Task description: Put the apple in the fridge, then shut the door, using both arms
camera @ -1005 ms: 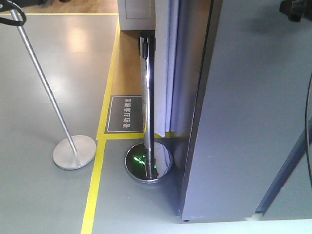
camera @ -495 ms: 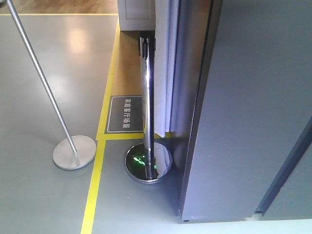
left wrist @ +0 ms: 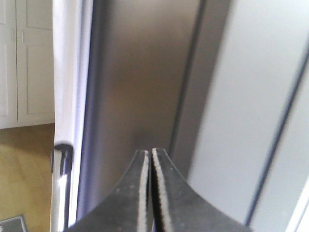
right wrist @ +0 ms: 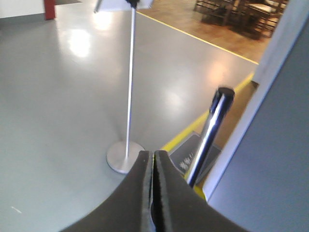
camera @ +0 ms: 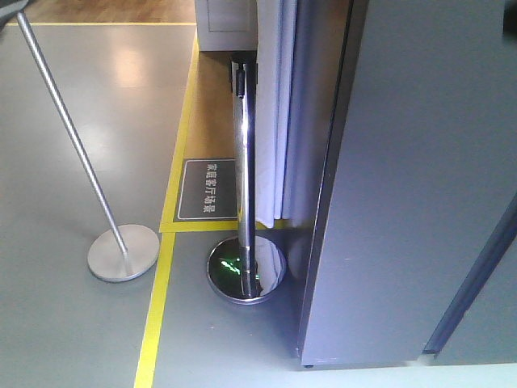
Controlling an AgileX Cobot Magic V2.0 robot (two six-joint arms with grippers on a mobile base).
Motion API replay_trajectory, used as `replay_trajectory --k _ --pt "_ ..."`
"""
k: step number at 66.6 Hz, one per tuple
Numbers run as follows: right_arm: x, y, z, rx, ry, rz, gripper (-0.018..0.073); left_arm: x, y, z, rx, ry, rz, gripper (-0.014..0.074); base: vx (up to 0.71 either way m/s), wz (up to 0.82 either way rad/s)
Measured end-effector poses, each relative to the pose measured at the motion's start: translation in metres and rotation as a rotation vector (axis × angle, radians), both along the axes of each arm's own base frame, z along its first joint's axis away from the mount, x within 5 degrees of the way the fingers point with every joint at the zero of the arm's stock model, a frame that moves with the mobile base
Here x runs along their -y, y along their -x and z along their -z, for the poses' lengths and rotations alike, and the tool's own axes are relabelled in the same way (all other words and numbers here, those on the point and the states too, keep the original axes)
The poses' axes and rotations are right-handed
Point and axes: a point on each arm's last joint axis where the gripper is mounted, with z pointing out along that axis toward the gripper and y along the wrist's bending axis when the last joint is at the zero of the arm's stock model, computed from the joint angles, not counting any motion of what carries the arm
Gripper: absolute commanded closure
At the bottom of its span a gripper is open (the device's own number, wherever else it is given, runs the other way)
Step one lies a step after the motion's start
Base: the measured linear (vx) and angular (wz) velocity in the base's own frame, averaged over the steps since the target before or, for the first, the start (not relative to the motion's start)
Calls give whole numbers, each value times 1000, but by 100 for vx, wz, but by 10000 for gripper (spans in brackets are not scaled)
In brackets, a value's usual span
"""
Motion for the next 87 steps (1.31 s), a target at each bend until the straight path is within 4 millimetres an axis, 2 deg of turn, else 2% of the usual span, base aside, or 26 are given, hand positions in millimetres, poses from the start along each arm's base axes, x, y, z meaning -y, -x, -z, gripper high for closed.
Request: replay_trajectory --k 7,20,29,37,44,87 --pt "-2 20 39 -23 -4 36 564 -4 34 24 -6 -7 -1 605 0 0" --pt "-8 58 113 -76 -3 75 564 -10 90 96 -50 -10 -15 605 0 0" --pt "-11 79 153 -88 0 93 564 -14 112 150 -114 17 -32 605 0 0" --pt "-11 87 176 -85 -2 125 564 -18 121 179 -146 57 -72 605 0 0" --pt "-11 90 184 -81 -4 136 561 -23 123 189 -145 69 -119 605 0 0" --pt "-11 91 184 -68 -7 142 562 -25 123 188 -135 77 -150 605 0 0"
